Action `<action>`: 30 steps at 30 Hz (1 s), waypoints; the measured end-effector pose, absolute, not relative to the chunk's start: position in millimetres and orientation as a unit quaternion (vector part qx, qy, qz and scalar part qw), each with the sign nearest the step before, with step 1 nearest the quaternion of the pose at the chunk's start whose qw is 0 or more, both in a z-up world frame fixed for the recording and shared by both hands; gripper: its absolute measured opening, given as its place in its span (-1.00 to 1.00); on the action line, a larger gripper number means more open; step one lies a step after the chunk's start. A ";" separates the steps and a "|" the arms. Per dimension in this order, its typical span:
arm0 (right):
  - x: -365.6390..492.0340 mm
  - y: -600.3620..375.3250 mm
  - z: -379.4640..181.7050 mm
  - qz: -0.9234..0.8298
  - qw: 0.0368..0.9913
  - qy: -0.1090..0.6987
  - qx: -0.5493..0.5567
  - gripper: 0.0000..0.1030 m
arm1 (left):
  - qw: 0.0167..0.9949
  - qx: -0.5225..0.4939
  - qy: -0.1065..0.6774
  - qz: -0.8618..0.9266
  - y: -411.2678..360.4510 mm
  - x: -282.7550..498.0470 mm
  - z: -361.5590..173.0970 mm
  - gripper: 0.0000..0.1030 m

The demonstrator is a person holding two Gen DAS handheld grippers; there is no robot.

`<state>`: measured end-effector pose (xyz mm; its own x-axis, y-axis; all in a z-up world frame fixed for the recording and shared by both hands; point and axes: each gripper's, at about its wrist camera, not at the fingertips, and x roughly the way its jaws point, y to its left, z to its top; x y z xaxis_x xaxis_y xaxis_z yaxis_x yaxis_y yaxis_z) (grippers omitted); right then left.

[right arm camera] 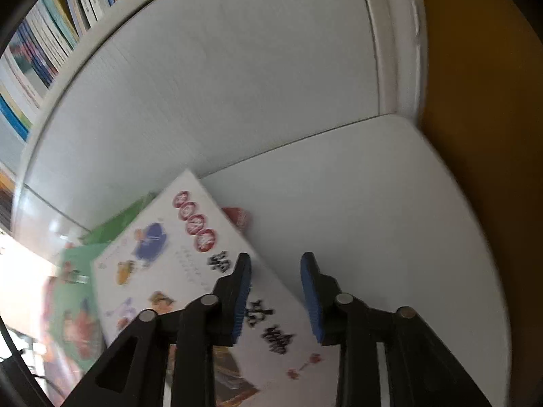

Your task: Organize books

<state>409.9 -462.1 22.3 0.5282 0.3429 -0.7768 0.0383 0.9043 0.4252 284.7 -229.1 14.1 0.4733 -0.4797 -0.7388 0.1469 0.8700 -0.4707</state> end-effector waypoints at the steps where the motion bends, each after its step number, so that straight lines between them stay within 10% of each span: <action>1: 407.1 -460.9 22.5 0.100 0.846 0.482 0.206 -0.24 | 0.841 -0.168 0.480 -0.187 -231.0 285.2 14.1 -0.13; 30: 329.7 -417.3 32.7 0.149 0.797 0.536 0.235 -0.24 | 0.828 -0.080 0.531 -0.161 -181.7 289.2 38.8 -0.14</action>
